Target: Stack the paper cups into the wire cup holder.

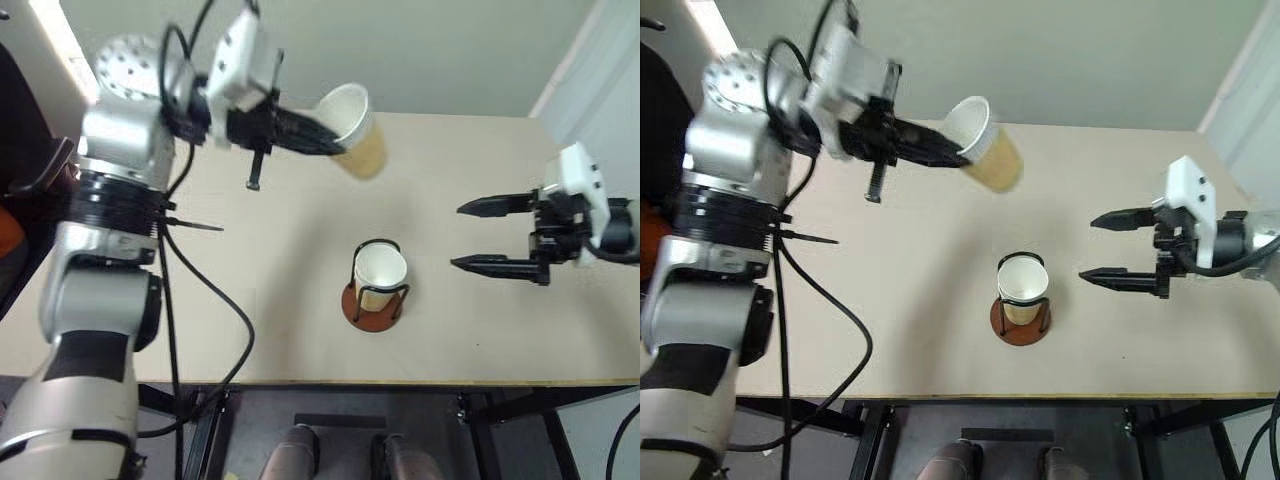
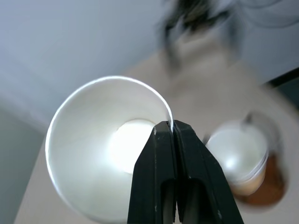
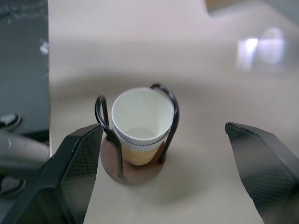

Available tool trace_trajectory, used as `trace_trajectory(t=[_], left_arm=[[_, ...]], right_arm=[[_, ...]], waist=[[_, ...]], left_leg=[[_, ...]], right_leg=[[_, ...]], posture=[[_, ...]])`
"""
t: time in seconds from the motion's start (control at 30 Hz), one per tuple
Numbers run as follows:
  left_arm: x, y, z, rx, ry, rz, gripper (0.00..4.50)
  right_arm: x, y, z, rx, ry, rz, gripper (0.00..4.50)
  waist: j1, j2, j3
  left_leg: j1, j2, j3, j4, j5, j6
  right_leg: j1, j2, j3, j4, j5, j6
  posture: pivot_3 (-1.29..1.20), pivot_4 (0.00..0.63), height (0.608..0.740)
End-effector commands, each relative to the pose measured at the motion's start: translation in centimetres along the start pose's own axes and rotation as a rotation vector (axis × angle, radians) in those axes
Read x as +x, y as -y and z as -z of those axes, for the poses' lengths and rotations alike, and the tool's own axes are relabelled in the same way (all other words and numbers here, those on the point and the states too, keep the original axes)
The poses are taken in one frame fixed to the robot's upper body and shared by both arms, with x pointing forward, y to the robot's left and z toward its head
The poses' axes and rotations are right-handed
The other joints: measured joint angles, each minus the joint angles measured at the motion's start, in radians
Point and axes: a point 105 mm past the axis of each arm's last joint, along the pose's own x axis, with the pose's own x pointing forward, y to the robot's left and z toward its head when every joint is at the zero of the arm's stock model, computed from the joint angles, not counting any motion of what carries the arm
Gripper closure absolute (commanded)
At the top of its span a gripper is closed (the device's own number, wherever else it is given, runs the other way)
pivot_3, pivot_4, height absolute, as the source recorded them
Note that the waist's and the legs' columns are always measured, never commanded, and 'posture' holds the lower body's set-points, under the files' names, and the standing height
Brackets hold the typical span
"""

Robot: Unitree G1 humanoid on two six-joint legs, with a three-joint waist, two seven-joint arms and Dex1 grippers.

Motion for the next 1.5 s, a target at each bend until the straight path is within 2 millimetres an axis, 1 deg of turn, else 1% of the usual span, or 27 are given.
trace_trajectory(t=[0.03, 0.1, 0.17, 0.2, 0.23, 0.3, 0.4, 0.53, 0.77, 0.93, 1.17, 1.27, 1.3, 1.5], left_arm=[[1.6, 2.6, 0.2, -0.072, 0.042, 0.169, 4.49], [2.6, 3.6, 1.4, -0.085, -0.007, 0.226, 4.49], [3.3, 3.7, 2.6, -0.088, -0.046, 0.246, 4.49], [3.6, 3.7, 3.0, -0.092, -0.055, 0.250, 4.49], [3.9, 3.7, 3.4, -0.093, -0.063, 0.253, 4.49], [4.3, 3.7, 3.6, -0.106, -0.044, 0.260, 4.49], [4.8, 4.0, 4.2, -0.102, -0.065, 0.280, 4.49], [4.8, 3.9, 5.1, -0.105, -0.099, 0.272, 4.49], [4.7, 4.1, 5.2, -0.116, -0.098, 0.269, 4.49], [4.4, 4.6, 5.9, -0.106, -0.153, 0.280, 4.49], [4.5, 4.9, 6.4, -0.092, -0.182, 0.289, 4.49], [4.8, 4.9, 6.6, -0.107, -0.187, 0.284, 3.90], [4.9, 4.8, 6.7, -0.109, -0.192, 0.283, 3.61], [5.7, 3.6, 6.8, -0.081, -0.189, 0.200, 1.53]], right_arm=[[-1.1, -0.4, -1.6, -0.039, 0.034, 0.004, 0.15], [-1.1, -0.5, -1.5, -0.038, 0.027, 0.008, 0.15], [-1.1, -0.6, -1.4, -0.037, 0.020, 0.016, 0.15], [-1.1, -0.6, -1.3, -0.036, 0.017, 0.020, 0.15], [-1.1, -0.7, -1.3, -0.035, 0.016, 0.024, 0.15], [-1.1, -0.7, -1.1, -0.031, 0.009, 0.035, 0.15], [-1.1, -0.7, -0.9, -0.029, -0.004, 0.047, 0.15], [-1.2, -0.6, -0.7, -0.030, -0.020, 0.062, 0.15], [-0.9, -0.6, -0.4, -0.028, -0.025, 0.061, 0.15], [-0.7, -0.5, -0.4, -0.033, -0.023, 0.055, 0.15], [-0.6, -0.6, -0.2, -0.031, -0.028, 0.050, 0.15], [-0.4, -0.6, -0.2, -0.032, -0.027, 0.046, 0.15], [-0.3, -0.6, -0.2, -0.033, -0.027, 0.044, 0.15], [0.2, -0.6, -0.1, -0.034, -0.023, 0.028, 0.15]], waist=[[-0.001, 0.000, 0.000], [-0.002, 0.000, 0.000], [-0.002, 0.000, 0.000], [-0.002, 0.000, 0.000], [-0.002, 0.000, 0.000], [-0.003, 0.000, 0.000], [-0.006, 0.000, 0.000], [-0.007, 0.000, 0.000], [-0.007, 0.000, 0.000], [-0.007, 0.000, 0.000], [-0.007, 0.000, 0.000], [-0.007, 0.001, 0.000], [-0.007, 0.001, 0.000], [-0.007, 0.000, 0.000]], left_leg=[[0.001, 0.000, 0.001, 0.000, 0.000, 0.000], [0.002, 0.001, 0.002, 0.001, 0.000, 0.000], [0.002, 0.000, 0.002, 0.002, -0.002, 0.003], [0.002, 0.001, 0.001, 0.003, -0.007, 0.011], [0.002, 0.001, 0.002, 0.004, -0.008, 0.013], [0.003, 0.001, 0.001, 0.005, -0.008, 0.014], [0.004, 0.000, 0.002, 0.005, -0.007, 0.014], [0.006, 0.000, 0.002, 0.005, -0.007, 0.014], [0.006, 0.000, 0.002, 0.004, -0.007, 0.015], [0.005, 0.000, 0.002, 0.004, -0.007, 0.015], [0.005, 0.000, 0.002, 0.004, -0.008, 0.016], [0.005, 0.000, 0.002, 0.004, -0.008, 0.016], [0.005, 0.000, 0.002, 0.004, -0.008, 0.016], [0.005, 0.000, 0.002, 0.004, -0.008, 0.016]], right_leg=[[0.000, 0.000, 0.001, 0.001, 0.000, 0.000], [0.000, 0.000, 0.003, 0.002, 0.000, 0.000], [0.000, 0.000, 0.004, 0.003, 0.002, 0.000], [0.000, 0.000, 0.004, 0.003, 0.003, 0.000], [0.001, 0.000, 0.004, 0.003, 0.004, -0.001], [0.001, 0.000, 0.004, 0.002, 0.007, -0.001], [0.003, 0.000, 0.004, 0.000, 0.009, -0.001], [0.005, 0.000, 0.004, 0.000, 0.008, -0.001], [0.005, 0.000, 0.004, -0.001, 0.008, -0.001], [0.005, 0.000, 0.005, -0.002, 0.007, 0.000], [0.005, 0.000, 0.005, -0.002, 0.007, 0.000], [0.005, 0.000, 0.005, -0.002, 0.007, 0.000], [0.005, 0.000, 0.005, -0.002, 0.007, 0.000], [0.005, 0.000, 0.005, -0.002, 0.007, 0.000]], posture=[[0.00, 0.150, 0.740], [0.00, 0.150, 0.740], [0.00, 0.150, 0.740], [0.00, 0.150, 0.740], [0.00, 0.150, 0.740], [0.00, 0.150, 0.740], [0.00, 0.150, 0.740], [0.00, 0.150, 0.740], [0.00, 0.150, 0.740], [0.00, 0.150, 0.740], [0.00, 0.150, 0.740], [0.00, 0.150, 0.740], [0.00, 0.150, 0.740], [0.00, 0.150, 0.740]])
